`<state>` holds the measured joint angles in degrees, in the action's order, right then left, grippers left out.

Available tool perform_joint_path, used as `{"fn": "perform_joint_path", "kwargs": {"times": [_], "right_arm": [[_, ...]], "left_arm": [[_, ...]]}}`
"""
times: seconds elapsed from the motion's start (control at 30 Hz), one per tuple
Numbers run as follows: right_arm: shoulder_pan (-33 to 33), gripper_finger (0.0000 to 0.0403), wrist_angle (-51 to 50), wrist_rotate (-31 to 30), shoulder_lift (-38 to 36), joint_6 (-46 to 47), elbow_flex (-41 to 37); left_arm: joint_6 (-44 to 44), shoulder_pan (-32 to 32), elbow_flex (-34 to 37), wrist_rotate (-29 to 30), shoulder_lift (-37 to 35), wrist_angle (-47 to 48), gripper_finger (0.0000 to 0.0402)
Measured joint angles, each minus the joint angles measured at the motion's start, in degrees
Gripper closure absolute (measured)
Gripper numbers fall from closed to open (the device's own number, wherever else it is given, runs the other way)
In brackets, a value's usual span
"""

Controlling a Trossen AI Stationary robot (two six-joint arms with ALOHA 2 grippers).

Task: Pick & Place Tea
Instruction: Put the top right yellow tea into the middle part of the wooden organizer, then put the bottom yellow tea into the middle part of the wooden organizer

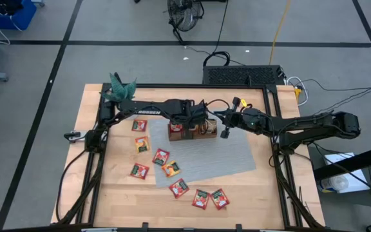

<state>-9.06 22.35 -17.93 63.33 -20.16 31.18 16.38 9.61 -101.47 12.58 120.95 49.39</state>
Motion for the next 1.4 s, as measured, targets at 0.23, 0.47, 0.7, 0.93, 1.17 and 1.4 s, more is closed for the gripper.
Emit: {"fn": "perform_joint_path", "kwargs": {"times": [0.23,0.47,0.7,0.93,1.17,1.4], "right_arm": [[0.0,0.0403,-0.9,0.0,0.0,0.3,0.0],[0.0,0.0403,-0.9,0.0,0.0,0.6,0.0],[0.0,0.0403,-1.3,0.0,0.0,0.5,0.0],[0.0,0.0403,-0.2,0.0,0.0,0.1,-1.4],[0.1,0.0403,8.5,0.1,0.0,-0.1,-6.1],[0.5,0.0403,18.3,4.7,0.0,0.2,-10.5]], "left_arm": [[0.0,0.0,0.0,0.9,-0.3,0.2,0.0277],[-4.4,-0.4,0.1,-0.2,-7.0,2.6,0.0249],[-5.9,-1.4,5.0,-14.3,-20.0,-3.1,0.0247],[-7.5,-3.7,26.3,-14.3,-37.6,-23.5,0.0247],[-15.1,-3.8,51.8,-12.6,-51.6,-46.8,0.0247],[-18.7,-3.8,66.6,-8.4,-63.5,-59.1,0.0247]]}}
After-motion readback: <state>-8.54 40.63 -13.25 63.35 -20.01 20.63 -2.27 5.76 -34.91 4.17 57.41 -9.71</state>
